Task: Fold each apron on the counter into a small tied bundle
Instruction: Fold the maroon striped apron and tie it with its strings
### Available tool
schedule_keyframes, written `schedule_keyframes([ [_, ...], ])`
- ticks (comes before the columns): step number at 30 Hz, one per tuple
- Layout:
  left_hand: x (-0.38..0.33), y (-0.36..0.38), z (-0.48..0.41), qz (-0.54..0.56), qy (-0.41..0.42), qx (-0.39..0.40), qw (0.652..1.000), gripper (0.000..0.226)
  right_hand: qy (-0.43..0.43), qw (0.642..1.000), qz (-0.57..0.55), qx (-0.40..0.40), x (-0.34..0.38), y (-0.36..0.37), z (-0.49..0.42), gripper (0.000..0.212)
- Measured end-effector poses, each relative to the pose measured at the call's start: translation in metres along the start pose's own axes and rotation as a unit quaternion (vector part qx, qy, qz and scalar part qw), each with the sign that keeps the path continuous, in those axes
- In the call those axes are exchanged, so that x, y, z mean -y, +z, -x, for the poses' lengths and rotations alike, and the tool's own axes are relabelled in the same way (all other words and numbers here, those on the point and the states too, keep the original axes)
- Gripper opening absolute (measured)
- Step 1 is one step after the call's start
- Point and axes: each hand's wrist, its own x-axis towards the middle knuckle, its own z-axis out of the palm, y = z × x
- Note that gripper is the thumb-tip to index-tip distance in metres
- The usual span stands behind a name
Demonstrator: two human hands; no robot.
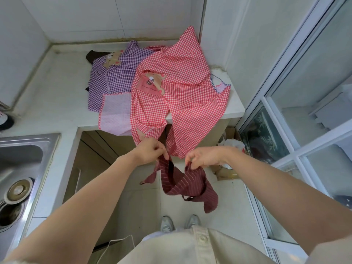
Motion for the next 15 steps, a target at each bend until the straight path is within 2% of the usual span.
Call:
schedule_keyframes([
  [2,-0.007,0.003,-0.002,-0.003,0.002,-0.002,1.000,0.031,-0.054,0.995,-0.038,-0.073,0.002,-0.003,-0.002,0.017],
  [6,-0.022,0.008,-0.009,0.024,0.026,0.017,0.999,0.013,-0.127,0.978,-0.101,-0.132,0.007,-0.003,-0.007,0.015],
  [8,-0.026,0.009,-0.012,0.008,0.051,0.004,0.999,0.018,-0.146,0.967,-0.113,-0.177,0.007,-0.002,-0.013,0.015],
  [10,-0.028,0.009,-0.012,0.045,0.066,-0.012,0.997,0.025,-0.151,0.958,-0.128,-0.207,0.006,-0.002,-0.016,0.017],
  [15,-0.032,0.012,-0.013,0.108,0.042,-0.029,0.993,0.037,-0.136,0.962,-0.123,-0.201,0.008,-0.004,-0.015,0.036],
])
